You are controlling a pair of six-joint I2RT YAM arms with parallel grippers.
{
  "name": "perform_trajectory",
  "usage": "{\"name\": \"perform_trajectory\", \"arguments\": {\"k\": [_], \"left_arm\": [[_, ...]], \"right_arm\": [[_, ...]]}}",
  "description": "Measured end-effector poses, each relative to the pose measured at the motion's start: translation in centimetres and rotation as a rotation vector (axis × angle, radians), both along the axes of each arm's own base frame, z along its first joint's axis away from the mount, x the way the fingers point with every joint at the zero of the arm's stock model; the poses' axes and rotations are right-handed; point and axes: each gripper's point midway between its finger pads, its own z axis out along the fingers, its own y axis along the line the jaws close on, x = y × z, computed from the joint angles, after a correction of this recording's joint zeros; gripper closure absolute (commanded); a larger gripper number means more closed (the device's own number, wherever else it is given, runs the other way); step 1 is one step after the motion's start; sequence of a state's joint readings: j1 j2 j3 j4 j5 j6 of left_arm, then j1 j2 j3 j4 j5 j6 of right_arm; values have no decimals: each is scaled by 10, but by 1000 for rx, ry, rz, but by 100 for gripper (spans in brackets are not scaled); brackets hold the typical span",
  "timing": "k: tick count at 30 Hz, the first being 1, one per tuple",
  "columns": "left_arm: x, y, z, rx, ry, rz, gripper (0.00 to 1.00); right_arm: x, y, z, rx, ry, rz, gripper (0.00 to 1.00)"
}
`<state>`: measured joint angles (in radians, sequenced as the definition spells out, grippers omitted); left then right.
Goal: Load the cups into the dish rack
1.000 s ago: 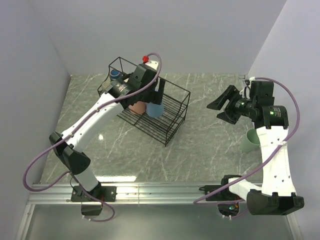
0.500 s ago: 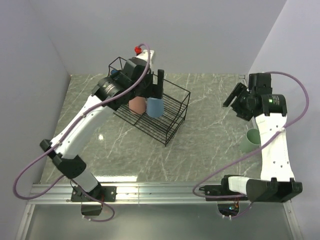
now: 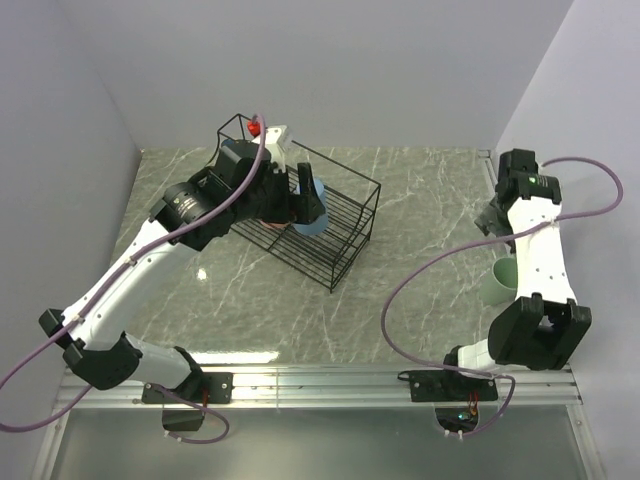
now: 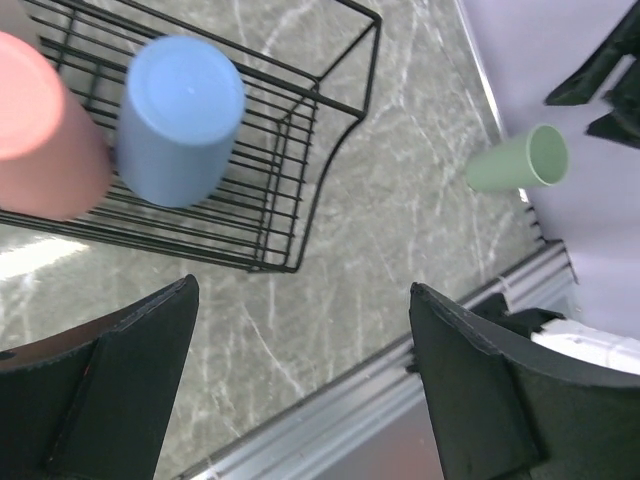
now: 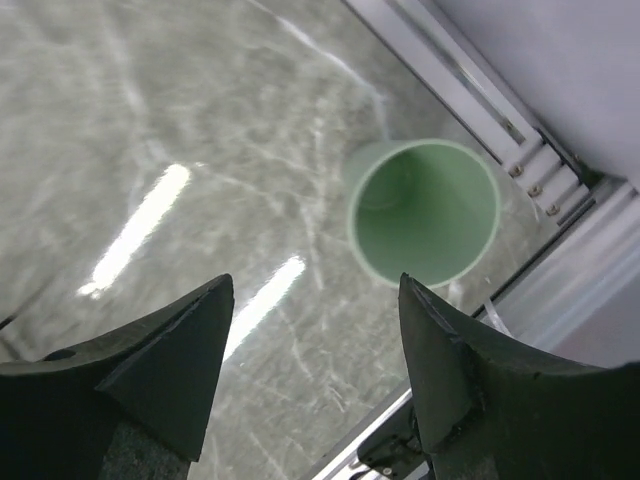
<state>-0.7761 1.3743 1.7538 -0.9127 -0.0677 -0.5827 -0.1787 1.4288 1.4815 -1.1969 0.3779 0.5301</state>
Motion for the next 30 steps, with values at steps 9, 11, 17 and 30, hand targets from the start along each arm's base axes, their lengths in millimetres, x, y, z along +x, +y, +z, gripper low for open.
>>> {"name": "perform_trajectory", "arguments": {"k": [9,11,17,30], "left_arm": [[-10,-5,-8,-10,64,-31,10],[-11,-6,-10,-11,76,-34,10],[-12,-8,-10,-23,91,-34,11],[-14,-7,-15,-31,108,-23,7]], "right_arm": [[-27,-16,-58,41,85,-110,30],[-35,-22,-74,67,102,-143,32],[-40,-34,-99,130,109,-206,42],[-10,-16,-89,193,41,-114,100]]}}
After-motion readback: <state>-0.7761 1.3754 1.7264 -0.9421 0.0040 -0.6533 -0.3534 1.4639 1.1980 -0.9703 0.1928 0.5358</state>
